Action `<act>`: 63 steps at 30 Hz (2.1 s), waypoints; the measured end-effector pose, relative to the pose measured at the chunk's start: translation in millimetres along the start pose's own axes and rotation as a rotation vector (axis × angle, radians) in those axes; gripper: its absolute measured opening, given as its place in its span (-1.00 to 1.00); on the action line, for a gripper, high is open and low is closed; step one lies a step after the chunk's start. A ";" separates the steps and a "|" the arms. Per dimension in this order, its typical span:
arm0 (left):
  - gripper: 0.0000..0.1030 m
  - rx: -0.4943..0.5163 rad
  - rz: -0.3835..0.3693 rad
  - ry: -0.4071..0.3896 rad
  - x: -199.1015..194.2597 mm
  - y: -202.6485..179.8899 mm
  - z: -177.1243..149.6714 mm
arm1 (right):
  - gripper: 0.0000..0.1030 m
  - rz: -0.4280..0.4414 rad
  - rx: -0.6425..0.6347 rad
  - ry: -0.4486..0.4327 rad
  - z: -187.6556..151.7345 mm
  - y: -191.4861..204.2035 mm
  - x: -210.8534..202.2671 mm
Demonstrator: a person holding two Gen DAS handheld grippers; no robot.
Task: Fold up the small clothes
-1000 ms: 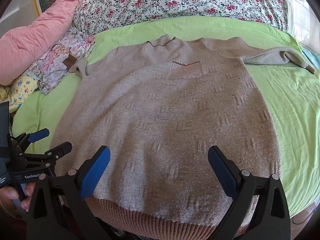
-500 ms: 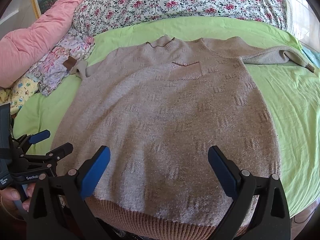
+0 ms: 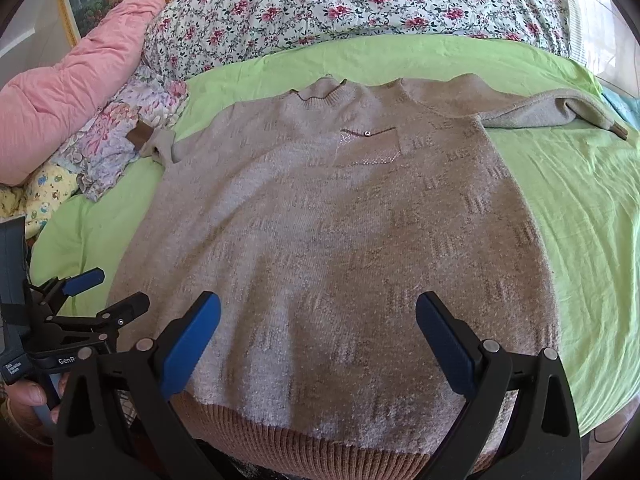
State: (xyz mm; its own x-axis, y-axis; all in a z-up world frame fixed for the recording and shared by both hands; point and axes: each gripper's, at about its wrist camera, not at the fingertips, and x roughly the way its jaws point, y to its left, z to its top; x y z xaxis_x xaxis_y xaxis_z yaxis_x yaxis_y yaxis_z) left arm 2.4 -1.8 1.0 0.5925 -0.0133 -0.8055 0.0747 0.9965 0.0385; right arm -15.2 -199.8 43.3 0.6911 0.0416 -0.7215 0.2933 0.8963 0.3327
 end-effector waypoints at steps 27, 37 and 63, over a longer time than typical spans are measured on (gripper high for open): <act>0.96 -0.056 -0.029 -0.005 25.8 5.8 56.7 | 0.91 -0.063 0.263 -0.089 34.8 -120.2 -18.4; 0.96 -0.089 0.011 -0.092 40.9 23.0 118.6 | 0.91 -0.137 0.520 -0.164 94.3 -265.4 -42.0; 0.95 -0.098 0.013 0.030 134.5 10.0 179.0 | -0.86 -0.188 0.887 -0.307 177.0 -471.4 14.3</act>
State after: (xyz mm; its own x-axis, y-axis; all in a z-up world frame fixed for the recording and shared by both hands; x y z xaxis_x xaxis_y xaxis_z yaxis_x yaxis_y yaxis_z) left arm 226.4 -8.5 -1.2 0.5683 0.0009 -0.8229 -0.0128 0.9999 -0.0077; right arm -26.7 -699.9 -16.4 0.6877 -0.2998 -0.6612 0.7237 0.2098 0.6575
